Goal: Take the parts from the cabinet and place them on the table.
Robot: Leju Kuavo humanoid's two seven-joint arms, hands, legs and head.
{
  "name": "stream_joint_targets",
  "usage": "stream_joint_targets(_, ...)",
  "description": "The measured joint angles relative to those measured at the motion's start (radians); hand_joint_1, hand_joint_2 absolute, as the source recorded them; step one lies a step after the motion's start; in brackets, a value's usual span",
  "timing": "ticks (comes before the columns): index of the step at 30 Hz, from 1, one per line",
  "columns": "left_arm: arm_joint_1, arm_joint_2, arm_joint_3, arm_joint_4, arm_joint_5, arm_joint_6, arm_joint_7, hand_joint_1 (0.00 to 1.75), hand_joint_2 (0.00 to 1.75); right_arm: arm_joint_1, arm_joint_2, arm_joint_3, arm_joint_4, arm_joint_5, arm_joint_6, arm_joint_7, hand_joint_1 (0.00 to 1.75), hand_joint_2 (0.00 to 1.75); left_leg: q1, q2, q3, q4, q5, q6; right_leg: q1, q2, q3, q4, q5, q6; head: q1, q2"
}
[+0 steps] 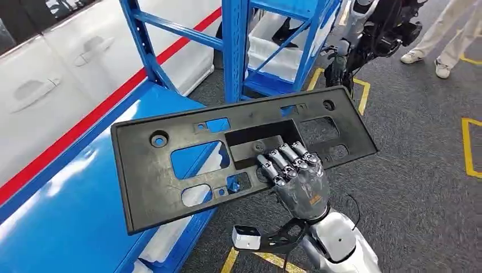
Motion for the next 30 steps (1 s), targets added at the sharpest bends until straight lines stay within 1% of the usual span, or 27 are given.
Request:
stream_joint_targets(1,0.001,0.000,0.000,0.000,0.000,-0.001,0.000,0.00,1.75,0.001,0.000,-0.001,0.000,-0.001,0.000,-0.005,1.75,1.75,0.000,0.013,0.000,0.000,0.000,0.000,-0.003,-0.001,-0.022,0.044,-0.007,0.003,0.000,0.000)
stream_joint_targets(2,0.001,0.000,0.000,0.000,0.000,-0.001,0.000,0.00,1.75,0.003,0.000,-0.003,0.000,-0.002,0.000,-0.012,1.75,1.75,0.000,0.027,0.001,0.000,-0.001,0.000,-0.006,-0.002,-0.017,0.034,0.010,0.005,0.000,0.000)
stream_joint_targets(3,0.001,0.000,0.000,0.000,0.000,0.000,0.000,0.00,1.75,0.003,0.002,-0.004,0.000,-0.003,0.000,-0.015,1.75,1.75,0.000,0.039,0.002,0.001,-0.003,-0.002,-0.008,-0.007,0.009,-0.017,0.043,0.006,0.000,0.000)
stream_joint_targets(4,-0.001,0.000,0.000,0.000,0.000,0.000,0.000,0.00,1.75,0.003,0.003,-0.005,0.000,-0.005,0.000,-0.018,1.75,1.75,0.000,0.050,0.004,0.001,-0.005,-0.005,-0.010,-0.019,0.059,-0.105,0.086,0.005,0.000,0.000)
stream_joint_targets(5,-0.002,0.000,0.000,0.000,0.000,0.000,0.000,0.00,1.75,0.003,0.005,-0.005,0.000,-0.006,0.000,-0.021,1.75,1.75,0.000,0.059,0.006,0.003,-0.008,-0.009,-0.010,-0.042,0.112,-0.199,0.121,0.004,0.000,0.000)
stream_joint_targets(6,-0.004,0.000,0.000,0.000,0.000,0.001,0.000,0.00,1.75,0.002,0.005,-0.006,0.000,-0.007,0.000,-0.023,1.75,1.75,-0.005,0.068,0.008,0.005,-0.013,-0.016,-0.003,-0.094,0.141,-0.262,0.113,0.001,0.000,0.000)
stream_joint_targets(7,-0.005,0.000,0.000,0.000,0.000,0.005,0.000,0.00,1.75,0.003,0.009,-0.006,0.000,-0.010,0.000,-0.026,1.75,1.75,-0.009,0.072,0.007,0.008,-0.018,-0.024,0.001,-0.081,0.143,-0.263,0.121,-0.009,-0.001,0.000)
stream_joint_targets(10,-0.005,0.000,0.000,0.000,0.001,0.017,0.002,0.00,1.75,0.007,0.017,-0.020,0.000,-0.022,0.000,-0.056,1.75,1.75,-0.006,0.102,0.018,0.001,-0.018,-0.042,0.012,-0.046,0.136,-0.263,0.122,-0.026,0.000,0.000)
stream_joint_targets(11,-0.007,-0.001,0.000,0.000,0.001,0.017,0.002,0.00,1.75,0.008,0.019,-0.024,-0.001,-0.024,0.000,-0.064,1.75,1.75,-0.003,0.104,0.015,0.004,-0.027,-0.049,-0.001,-0.032,0.143,-0.274,0.129,-0.038,-0.001,0.000)
stream_joint_targets(12,-0.008,-0.001,0.000,0.000,0.001,0.018,0.002,0.00,1.75,0.010,0.022,-0.026,-0.001,-0.026,0.000,-0.067,1.75,1.75,0.000,0.062,0.012,0.026,-0.045,-0.053,0.000,-0.025,0.145,-0.277,0.131,-0.042,0.000,0.000)
stream_joint_targets(13,-0.007,-0.001,0.000,0.000,0.001,0.018,0.002,0.00,1.75,0.008,0.028,-0.028,-0.001,-0.030,0.000,-0.069,1.75,1.75,0.002,0.025,-0.012,0.079,-0.081,-0.053,-0.001,-0.019,0.145,-0.277,0.131,-0.050,-0.001,0.000)
stream_joint_targets(14,-0.004,-0.001,0.000,0.000,0.002,0.018,0.002,0.00,1.75,0.009,0.034,-0.029,-0.001,-0.032,0.000,-0.071,1.75,1.75,0.002,0.002,-0.053,0.167,-0.125,-0.055,0.000,-0.005,0.144,-0.277,0.131,-0.052,-0.001,0.000)
stream_joint_targets(15,-0.002,-0.002,0.000,0.000,0.002,0.017,0.002,0.00,1.75,0.010,0.037,-0.029,-0.001,-0.033,0.000,-0.071,1.75,1.75,0.002,-0.007,-0.096,0.253,-0.159,-0.056,0.003,0.008,0.144,-0.276,0.130,-0.055,-0.001,0.000)
stream_joint_targets(16,0.001,-0.003,0.000,0.000,0.002,0.017,0.002,0.00,1.75,0.011,0.039,-0.029,-0.001,-0.033,0.000,-0.074,1.75,1.75,0.002,-0.008,-0.128,0.312,-0.172,-0.056,0.005,0.023,0.144,-0.274,0.130,-0.055,-0.001,0.000)
stream_joint_targets(17,0.002,-0.003,0.000,0.000,0.002,0.017,0.002,0.00,1.75,0.014,0.039,-0.029,-0.001,-0.033,0.000,-0.076,1.75,1.75,0.002,-0.009,-0.140,0.325,-0.161,-0.054,0.007,0.038,0.144,-0.271,0.129,-0.056,-0.001,0.000)
stream_joint_targets(18,0.002,-0.003,0.000,0.000,0.002,0.017,0.002,0.00,1.75,0.015,0.040,-0.029,-0.001,-0.033,0.000,-0.076,1.75,1.75,0.002,-0.010,-0.130,0.289,-0.126,-0.051,0.008,0.052,0.144,-0.268,0.128,-0.056,-0.001,0.000)
stream_joint_targets(19,0.002,-0.003,0.000,0.000,0.002,0.017,0.002,0.00,1.75,0.015,0.042,-0.029,-0.001,-0.033,0.000,-0.075,1.75,1.75,0.002,-0.014,-0.102,0.218,-0.078,-0.048,0.008,0.067,0.144,-0.264,0.127,-0.055,-0.001,0.000)
stream_joint_targets(20,0.001,-0.002,0.000,0.000,0.002,0.017,0.002,0.00,1.75,0.015,0.044,-0.030,-0.001,-0.034,0.000,-0.076,1.75,1.75,0.003,-0.032,-0.058,0.117,-0.021,-0.044,0.007,0.083,0.145,-0.259,0.124,-0.053,-0.001,0.000)
stream_joint_targets(21,0.001,0.000,0.000,0.000,0.002,0.017,0.002,0.00,1.75,0.015,0.045,-0.030,-0.001,-0.034,0.000,-0.077,1.75,1.75,0.004,-0.085,-0.031,0.045,-0.001,-0.038,0.003,0.093,0.142,-0.256,0.121,-0.049,-0.001,0.000)
stream_joint_targets(22,0.003,0.000,0.000,0.000,0.002,0.017,0.002,0.00,1.75,0.014,0.046,-0.031,-0.001,-0.034,0.000,-0.082,1.75,1.75,0.009,-0.117,-0.025,0.027,-0.009,-0.036,0.009,0.104,0.134,-0.248,0.120,-0.043,-0.001,0.000)
stream_joint_targets(24,0.000,0.000,0.000,0.000,0.001,0.016,0.001,0.00,1.75,0.019,0.052,-0.040,-0.001,-0.037,0.000,-0.097,1.75,1.75,0.000,-0.098,-0.022,0.029,-0.008,-0.031,-0.004,0.127,0.125,-0.253,0.127,-0.028,-0.001,0.000)
stream_joint_targets(25,0.000,0.000,0.000,0.000,0.001,0.016,0.001,0.00,1.75,0.021,0.053,-0.043,-0.001,-0.037,0.000,-0.099,1.75,1.75,-0.002,-0.088,-0.022,0.027,-0.006,-0.026,-0.007,0.138,0.124,-0.257,0.131,-0.021,-0.001,0.000)
stream_joint_targets(26,0.000,-0.003,0.000,0.000,0.002,0.017,0.002,0.00,1.75,0.021,0.053,-0.048,-0.001,-0.039,0.000,-0.105,1.75,1.75,0.006,-0.073,-0.017,0.014,0.001,-0.016,-0.001,0.147,0.122,-0.259,0.133,-0.013,-0.001,0.000)
stream_joint_targets(27,0.000,-0.007,0.000,0.000,0.001,0.019,0.002,0.00,1.75,0.024,0.053,-0.053,-0.001,-0.040,0.000,-0.112,1.75,1.75,0.007,-0.057,-0.010,0.004,0.007,-0.009,0.003,0.085,0.119,-0.242,0.120,-0.013,-0.001,0.000)
stream_joint_targets(28,0.000,-0.008,0.000,0.000,0.001,0.019,0.002,0.00,1.75,0.021,0.054,-0.057,-0.001,-0.042,0.000,-0.119,1.75,1.75,0.005,-0.046,-0.007,-0.002,0.008,0.000,0.006,0.030,0.098,-0.198,0.087,-0.009,0.000,0.000)
stream_joint_targets(29,0.001,-0.011,0.000,0.000,0.001,0.018,0.002,0.00,1.75,0.021,0.057,-0.059,-0.001,-0.044,0.000,-0.125,1.75,1.75,0.003,-0.031,-0.007,-0.003,0.008,0.001,0.004,0.010,0.063,-0.127,0.049,-0.005,0.000,0.000)
stream_joint_targets(30,0.004,-0.011,0.000,0.000,0.001,0.018,0.002,0.00,1.75,0.022,0.059,-0.063,-0.001,-0.047,0.000,-0.128,1.75,1.75,0.003,-0.017,-0.007,-0.002,0.007,0.002,0.001,0.003,0.024,-0.047,0.014,-0.002,-0.001,0.000)
